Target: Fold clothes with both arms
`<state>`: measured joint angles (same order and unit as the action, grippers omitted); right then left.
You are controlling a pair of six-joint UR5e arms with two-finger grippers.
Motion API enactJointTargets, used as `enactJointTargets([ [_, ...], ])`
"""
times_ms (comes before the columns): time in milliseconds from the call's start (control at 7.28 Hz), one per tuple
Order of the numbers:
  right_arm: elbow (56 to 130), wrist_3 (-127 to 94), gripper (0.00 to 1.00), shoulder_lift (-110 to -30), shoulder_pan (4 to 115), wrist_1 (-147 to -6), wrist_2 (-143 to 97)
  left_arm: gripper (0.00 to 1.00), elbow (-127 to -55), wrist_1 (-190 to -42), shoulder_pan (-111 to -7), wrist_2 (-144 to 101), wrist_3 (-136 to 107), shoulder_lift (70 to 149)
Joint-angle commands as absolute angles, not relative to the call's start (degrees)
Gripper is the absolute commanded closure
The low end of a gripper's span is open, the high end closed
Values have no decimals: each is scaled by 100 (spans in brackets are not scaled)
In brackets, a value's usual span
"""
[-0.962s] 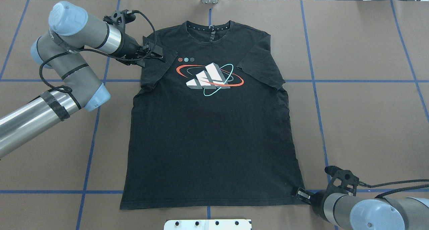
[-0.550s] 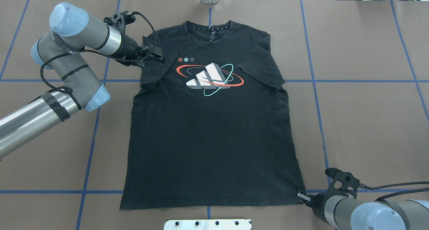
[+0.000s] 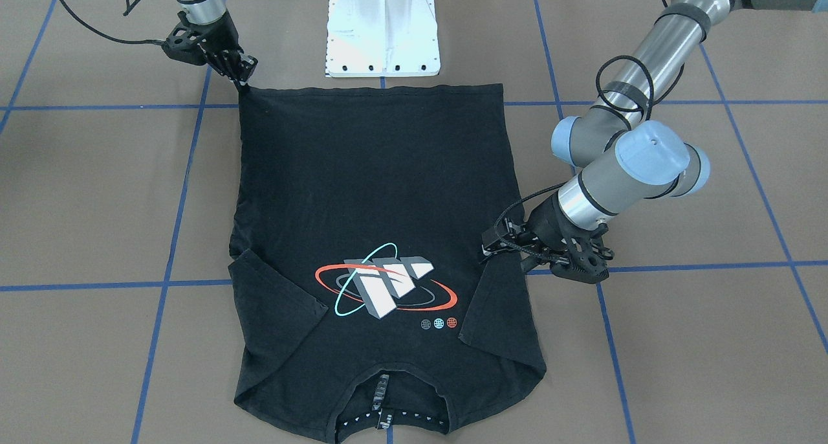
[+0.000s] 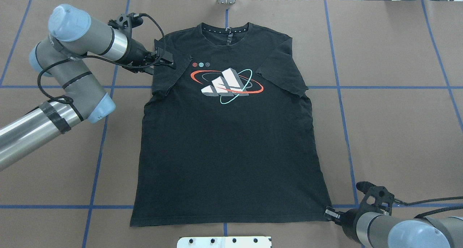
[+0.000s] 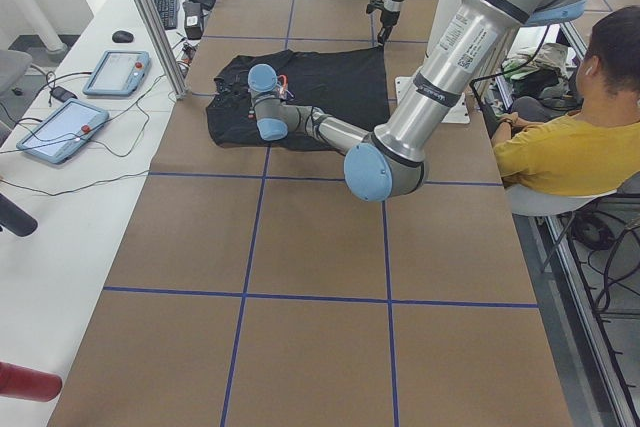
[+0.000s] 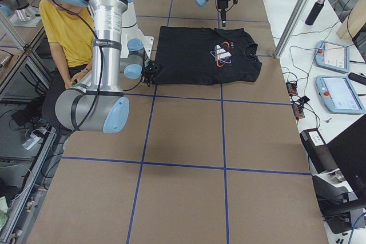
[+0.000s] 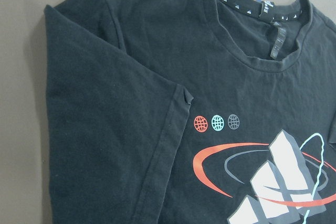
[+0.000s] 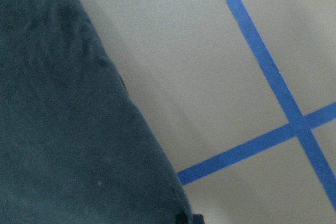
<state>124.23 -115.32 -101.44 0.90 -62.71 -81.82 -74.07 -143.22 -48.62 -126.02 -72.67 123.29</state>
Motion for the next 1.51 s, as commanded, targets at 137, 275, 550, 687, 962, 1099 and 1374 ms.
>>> enactJointTargets([
  [137, 12533, -11531, 100, -10151, 44, -6267, -8235, 7, -9345, -14239, -3893, -11645, -9628, 11026],
  [275, 12551, -11531, 100, -10143, 44, -6267, -8235, 7, -9856, -13986, -3284, -10793, -10198, 10630],
  [550, 12560, -11531, 100, -10143, 44, -6267, -8235, 10, -10857, -12197, -2667, -10714, -10274, 10469],
  [687, 12560, -11531, 100, -10143, 53, -6267, -8235, 9, -11237, -12190, -2367, -10592, -10283, 10059],
  [962, 12568, -11531, 100, -10143, 53, -6267, -8218, 9, -11540, -12182, -1875, -10127, -10440, 9371],
  [1099, 12577, -11531, 100, -10143, 44, -6267, -8218, 10, -11566, -12156, -1707, -10116, -10650, 9273],
  [1374, 12577, -11531, 100, -10151, 53, -6267, -8218, 11, -11575, -12155, -1311, -10081, -11028, 9089],
])
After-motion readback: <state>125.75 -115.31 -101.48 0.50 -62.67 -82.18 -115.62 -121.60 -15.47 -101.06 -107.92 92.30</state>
